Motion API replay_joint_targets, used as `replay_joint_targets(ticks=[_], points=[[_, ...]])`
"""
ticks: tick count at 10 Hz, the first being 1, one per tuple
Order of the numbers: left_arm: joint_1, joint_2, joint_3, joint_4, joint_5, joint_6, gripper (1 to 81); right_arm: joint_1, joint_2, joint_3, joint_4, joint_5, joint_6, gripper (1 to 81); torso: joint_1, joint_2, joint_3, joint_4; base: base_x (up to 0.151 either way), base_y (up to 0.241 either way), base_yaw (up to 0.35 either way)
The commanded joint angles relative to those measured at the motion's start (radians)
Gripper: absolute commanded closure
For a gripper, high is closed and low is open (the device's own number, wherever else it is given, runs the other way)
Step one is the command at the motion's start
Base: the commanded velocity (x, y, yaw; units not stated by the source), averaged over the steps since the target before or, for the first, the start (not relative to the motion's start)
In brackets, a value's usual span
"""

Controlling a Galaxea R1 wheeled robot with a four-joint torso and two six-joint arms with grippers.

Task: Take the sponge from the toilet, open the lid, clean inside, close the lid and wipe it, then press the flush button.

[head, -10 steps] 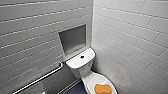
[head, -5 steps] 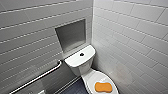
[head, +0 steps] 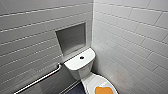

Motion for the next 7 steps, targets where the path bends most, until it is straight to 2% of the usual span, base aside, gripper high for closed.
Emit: replay_joint_targets(ticks=[1,2,3,5,7], points=[[0.02,-0.004,0.003,-0.002,0.077,0.002,1.0,0.093,0.005,-0.031,0.03,-0.065,0.025,1.0,0.063,-0.098,0.0,0.0,0.0,0.0,0.0],[0.019,-0.003,0.003,-0.002,0.078,0.002,1.0,0.093,0.005,-0.039,0.03,-0.065,0.025,1.0,0.087,-0.135,0.0,0.0,0.0,0.0,0.0],[0.02,-0.001,0.003,-0.002,0.078,0.002,1.0,0.094,0.005,-0.043,0.031,-0.065,0.025,1.0,0.111,-0.173,-0.094,0.0,0.0,0.0,0.0],[0.028,0.002,-0.016,-0.004,0.077,0.0,1.0,0.108,0.01,-0.055,0.031,-0.065,0.045,1.0,0.146,-0.232,-0.118,0.0,0.0,0.0,0.0],[0.031,0.019,-0.043,-0.004,0.077,0.002,1.0,0.128,0.022,-0.072,0.033,-0.065,0.071,1.0,0.19,-0.3,-0.182,0.0,0.0,0.0,0.0]])
